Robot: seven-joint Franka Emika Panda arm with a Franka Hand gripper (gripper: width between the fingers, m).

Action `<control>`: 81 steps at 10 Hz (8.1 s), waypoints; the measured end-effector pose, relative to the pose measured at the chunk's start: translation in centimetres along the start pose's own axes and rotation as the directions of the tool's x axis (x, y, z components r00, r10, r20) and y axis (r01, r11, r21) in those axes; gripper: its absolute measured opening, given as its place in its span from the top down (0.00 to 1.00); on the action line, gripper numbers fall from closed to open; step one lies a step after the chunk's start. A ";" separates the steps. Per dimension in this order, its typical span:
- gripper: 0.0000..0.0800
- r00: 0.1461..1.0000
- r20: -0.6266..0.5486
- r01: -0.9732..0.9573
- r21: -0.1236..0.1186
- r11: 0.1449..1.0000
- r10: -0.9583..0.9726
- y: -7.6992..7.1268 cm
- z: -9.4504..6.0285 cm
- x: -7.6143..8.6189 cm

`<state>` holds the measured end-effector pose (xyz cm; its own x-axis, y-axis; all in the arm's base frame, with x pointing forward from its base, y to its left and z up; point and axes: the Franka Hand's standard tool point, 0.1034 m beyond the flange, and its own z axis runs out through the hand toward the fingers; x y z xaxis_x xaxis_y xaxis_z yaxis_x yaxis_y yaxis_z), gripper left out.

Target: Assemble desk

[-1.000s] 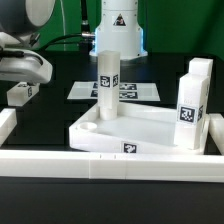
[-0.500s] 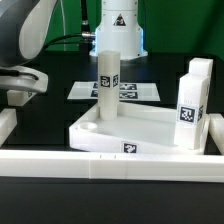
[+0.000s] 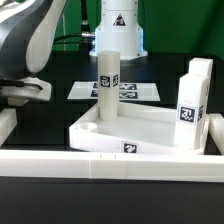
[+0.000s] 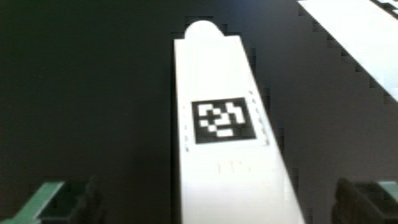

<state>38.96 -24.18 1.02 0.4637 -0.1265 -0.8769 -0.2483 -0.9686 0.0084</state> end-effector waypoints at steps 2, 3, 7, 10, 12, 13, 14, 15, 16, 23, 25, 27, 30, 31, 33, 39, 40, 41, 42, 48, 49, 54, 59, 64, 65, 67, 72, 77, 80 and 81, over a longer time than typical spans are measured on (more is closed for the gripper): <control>0.19 1.000 -0.009 0.002 -0.005 1.000 -0.002 -0.1 0.0 0.3; 0.35 1.000 -0.009 0.002 -0.005 1.000 -0.002 -0.1 0.0 0.3; 0.64 1.000 -0.015 0.006 -0.009 1.000 -0.006 -0.4 -0.4 0.2; 0.64 0.999 -0.034 0.012 -0.010 1.000 -0.013 -1.5 -2.2 -0.9; 0.64 0.999 -0.043 -0.007 -0.005 1.000 0.006 -2.9 -3.9 -2.4; 0.64 0.999 -0.048 -0.022 -0.006 1.000 0.022 -4.1 -5.0 -3.5; 0.64 0.998 -0.067 -0.022 -0.012 1.000 0.021 -5.1 -6.2 -4.3; 0.64 0.996 -0.084 -0.035 -0.016 0.999 0.034 -5.5 -6.8 -4.5; 0.64 0.994 -0.104 -0.034 -0.020 0.999 0.031 -5.3 -6.9 -4.1; 0.64 0.927 -0.372 -0.050 0.002 0.999 0.047 -8.6 -10.4 -5.3; 0.64 0.855 -0.519 -0.034 -0.013 0.999 0.023 -8.6 -11.7 -4.6; 0.64 0.789 -0.614 -0.033 -0.017 0.999 0.015 -8.7 -12.2 -4.3; 0.64 0.667 -0.745 -0.032 -0.019 0.999 0.007 -9.8 -13.1 -4.7; 0.64 0.607 -0.795 -0.029 -0.032 0.999 -0.008 -10.7 -14.4 -4.8; 0.64 0.506 -0.862 -0.018 -0.045 0.999 -0.030 -12.0 -16.1 -5.5; 0.64 0.279 -0.960 -0.058 -0.051 0.997 -0.032 -11.9 -17.3 -5.1; 0.64 0.273 -0.962 -0.049 -0.025 0.998 -0.010 -12.3 -18.0 -5.2; 0.64 0.266 -0.964 -0.042 0.007 0.999 0.018 -12.8 -18.6 -5.4; 0.64 0.263 -0.964 -0.038 0.023 0.999 0.032 -13.6 -19.3 -5.5; 0.64 0.273 -0.962 -0.032 0.016 0.999 0.024 -15.8 -19.7 -5.4; 0.64 0.271 -0.962 -0.024 0.039 0.999 0.044 -18.0 -19.7 -5.5; 0.64 0.238 -0.970 -0.019 0.039 0.999 0.042 -19.3 -20.1 -5.5; 0.64 0.121 -0.987 -0.015 0.103 0.995 0.104 -19.8 -19.7 -5.5; 0.64 0.120 -0.989 -0.014 0.080 0.997 0.081 -20.5 -19.2 -5.4; 0.64 0.130 -0.989 -0.010 0.065 0.998 0.066 -20.6 -18.9 -5.4; 0.64 0.103 -0.992 -0.017 0.070 0.997 0.072 -19.8 -19.2 -5.4; 0.64 0.061 -0.997 -0.028 0.050 0.998 0.051 -20.2 -18.2 -5.3; 0.64 0.047 -0.998 -0.039 0.038 0.999 0.040 -20.2 -18.0 -4.8; 0.64 0.049 -0.998 -0.039 0.035 0.999 0.037 -20.4 -17.9 -4.7; 0.64 0.049 -0.998 -0.038 0.034 0.999 0.036 -20.4 -17.8 -4.7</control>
Offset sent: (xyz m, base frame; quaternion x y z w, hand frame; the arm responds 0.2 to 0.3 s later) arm 0.0017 0.0019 0.0020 -0.0017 -0.0044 0.0025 1.0000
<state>57.02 -7.61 13.56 0.8628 -0.2541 0.4370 -0.2943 -0.9554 0.0255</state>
